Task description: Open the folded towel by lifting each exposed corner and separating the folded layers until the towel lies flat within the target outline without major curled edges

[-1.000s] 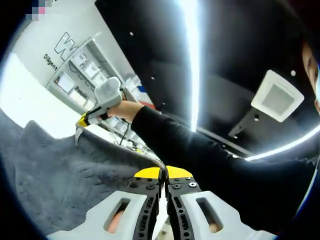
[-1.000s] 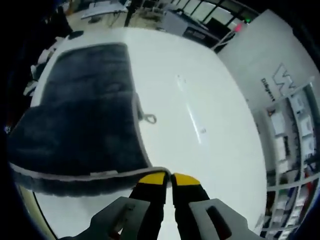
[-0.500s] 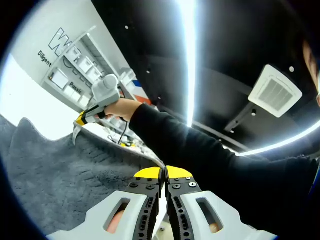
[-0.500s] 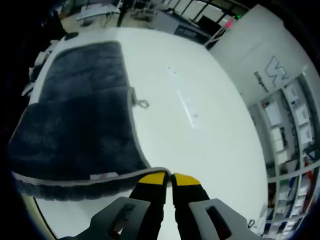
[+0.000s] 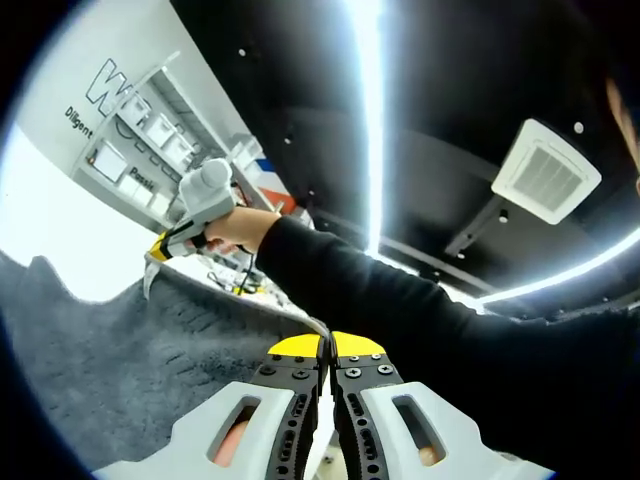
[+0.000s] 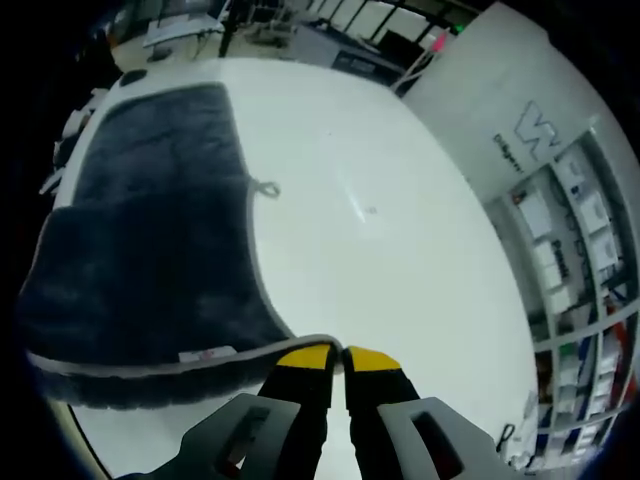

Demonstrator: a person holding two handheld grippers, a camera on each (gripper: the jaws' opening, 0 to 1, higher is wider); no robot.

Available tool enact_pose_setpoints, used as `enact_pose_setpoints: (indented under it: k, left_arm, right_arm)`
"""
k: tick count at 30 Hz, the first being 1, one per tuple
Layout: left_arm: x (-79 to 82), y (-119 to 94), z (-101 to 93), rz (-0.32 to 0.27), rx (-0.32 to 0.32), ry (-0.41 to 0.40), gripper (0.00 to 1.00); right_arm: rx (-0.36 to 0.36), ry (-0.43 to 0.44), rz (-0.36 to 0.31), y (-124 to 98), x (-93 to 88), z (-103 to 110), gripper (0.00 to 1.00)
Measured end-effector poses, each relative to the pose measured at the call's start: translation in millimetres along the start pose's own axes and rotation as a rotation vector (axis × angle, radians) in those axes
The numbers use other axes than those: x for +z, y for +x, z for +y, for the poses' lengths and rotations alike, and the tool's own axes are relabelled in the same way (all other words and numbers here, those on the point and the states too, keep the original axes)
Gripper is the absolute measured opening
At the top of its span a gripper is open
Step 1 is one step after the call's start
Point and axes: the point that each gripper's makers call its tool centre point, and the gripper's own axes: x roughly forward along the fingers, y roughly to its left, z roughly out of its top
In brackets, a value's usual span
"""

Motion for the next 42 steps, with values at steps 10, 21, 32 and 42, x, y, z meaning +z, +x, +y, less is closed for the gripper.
enact_pose_setpoints:
  k: [10,21,32,42]
  left_arm:
    - [2.4,22.8,3.5,-0.005,-0.011,-0.020,0.00]
    - [-14.8,58.4,2.9,-0.023,0.009,-0.068,0.00]
    - [-36.6,84.3,6.0,-0.028,0.052,-0.058,0.00]
    - [-67.4,96.6,15.9,0.012,0.078,-0.066,0.00]
  right_arm:
    - [-0.034,0.046,0.006,-3.5,-33.6,-11.8,0.00]
    - [-0.058,0.066,-0.024,0.7,-59.2,-20.6,0.00]
    - [-0.082,0.061,-0.087,15.1,-63.1,-26.2,0.00]
    - [-0.111,0.078,-0.111,20.7,-75.2,-38.0,0.00]
